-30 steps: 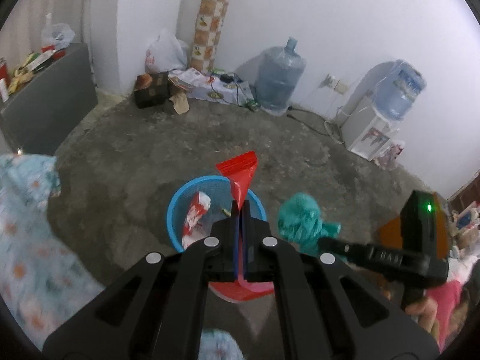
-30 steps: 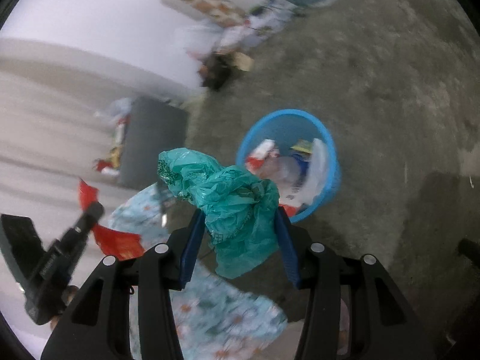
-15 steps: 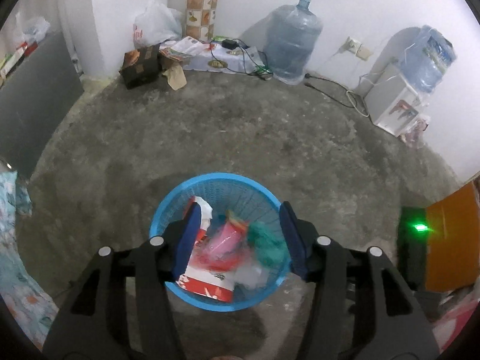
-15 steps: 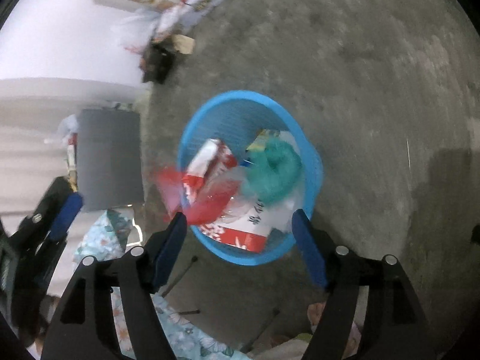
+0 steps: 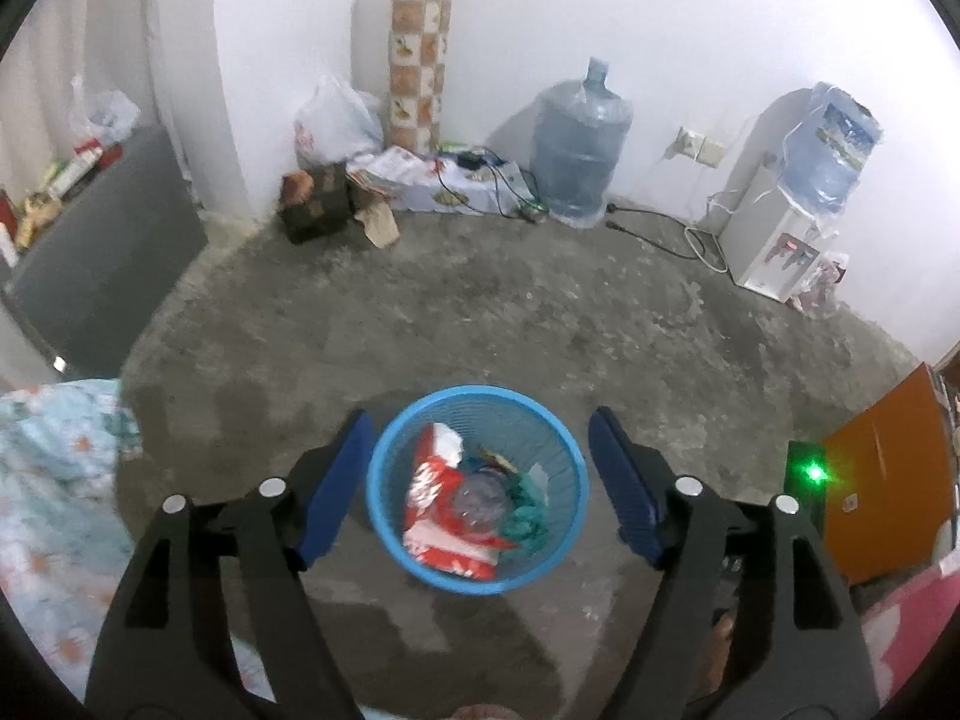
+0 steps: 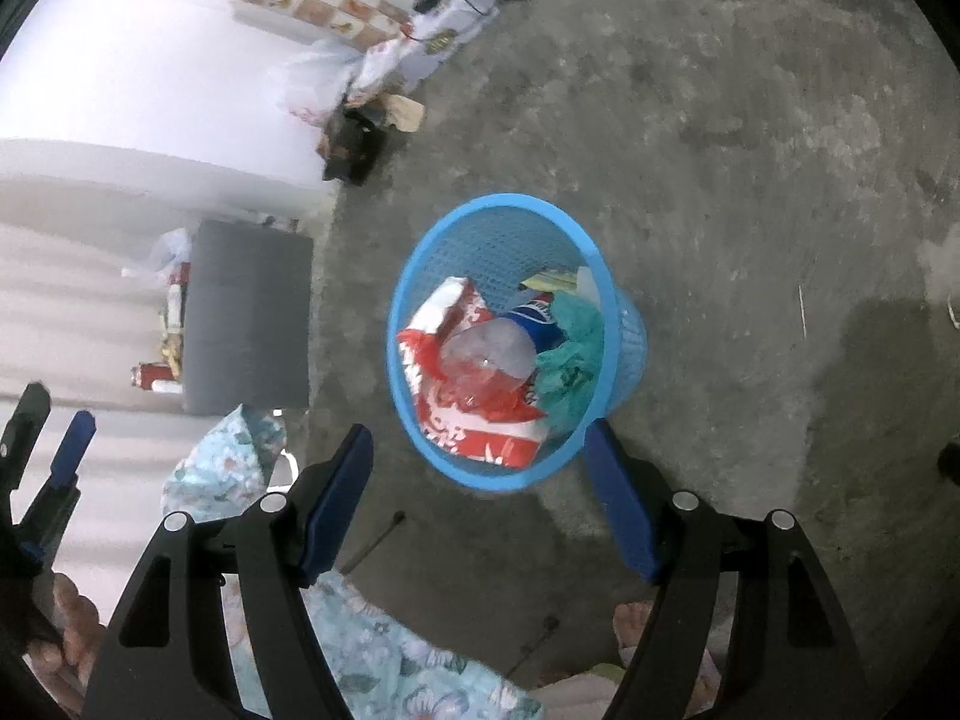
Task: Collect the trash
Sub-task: 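Move both tools back over the white paper cup on the bed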
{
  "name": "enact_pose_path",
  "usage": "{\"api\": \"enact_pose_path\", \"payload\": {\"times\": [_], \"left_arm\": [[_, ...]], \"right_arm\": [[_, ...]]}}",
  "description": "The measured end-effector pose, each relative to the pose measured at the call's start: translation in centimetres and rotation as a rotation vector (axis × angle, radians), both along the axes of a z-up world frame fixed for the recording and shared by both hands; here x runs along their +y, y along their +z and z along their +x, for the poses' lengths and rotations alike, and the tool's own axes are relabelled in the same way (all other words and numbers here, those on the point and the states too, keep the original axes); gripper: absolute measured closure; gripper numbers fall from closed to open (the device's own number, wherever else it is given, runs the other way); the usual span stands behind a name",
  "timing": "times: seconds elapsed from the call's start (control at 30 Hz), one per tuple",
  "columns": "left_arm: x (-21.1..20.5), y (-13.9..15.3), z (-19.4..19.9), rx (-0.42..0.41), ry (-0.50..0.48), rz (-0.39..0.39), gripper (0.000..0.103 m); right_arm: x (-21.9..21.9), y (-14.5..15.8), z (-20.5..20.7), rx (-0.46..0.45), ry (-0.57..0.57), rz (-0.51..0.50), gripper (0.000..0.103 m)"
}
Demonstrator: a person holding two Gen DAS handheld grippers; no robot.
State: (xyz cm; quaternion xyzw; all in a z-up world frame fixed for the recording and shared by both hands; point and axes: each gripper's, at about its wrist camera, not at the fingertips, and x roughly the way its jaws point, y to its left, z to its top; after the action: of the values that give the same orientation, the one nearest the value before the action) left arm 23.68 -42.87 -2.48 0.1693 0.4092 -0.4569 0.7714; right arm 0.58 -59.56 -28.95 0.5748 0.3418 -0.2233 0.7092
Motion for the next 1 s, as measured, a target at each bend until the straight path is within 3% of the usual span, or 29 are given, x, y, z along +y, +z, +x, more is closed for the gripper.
{"api": "enact_pose_path", "payload": {"times": [0.13,0.27,0.5,0.7,1.0], "left_arm": [[5.1,4.1,-0.8,-0.041,0.008,-0.035,0.026],[11.7,7.5,-1.7,-0.084,0.029,-0.055,0.021],[24.7,11.4,-3.0,-0.127,0.191,-0.096,0.019],[35.6,12.3,-3.3,-0.139,0.379,-0.133,0.017],[47.9,11.3,-3.5,-0.129,0.627,-0.148,0.017]], "right_arm": [[2.0,2.9,-1.0,-0.036,0.028,-0.042,0.031],[4.7,7.3,-1.1,-0.090,0.093,-0.119,0.021],[9.6,13.7,1.1,-0.145,0.263,-0.217,0.017],[14.3,17.6,3.1,-0.184,0.405,-0.253,0.017],[20.8,21.0,5.5,-0.202,0.574,-0.281,0.017]]}}
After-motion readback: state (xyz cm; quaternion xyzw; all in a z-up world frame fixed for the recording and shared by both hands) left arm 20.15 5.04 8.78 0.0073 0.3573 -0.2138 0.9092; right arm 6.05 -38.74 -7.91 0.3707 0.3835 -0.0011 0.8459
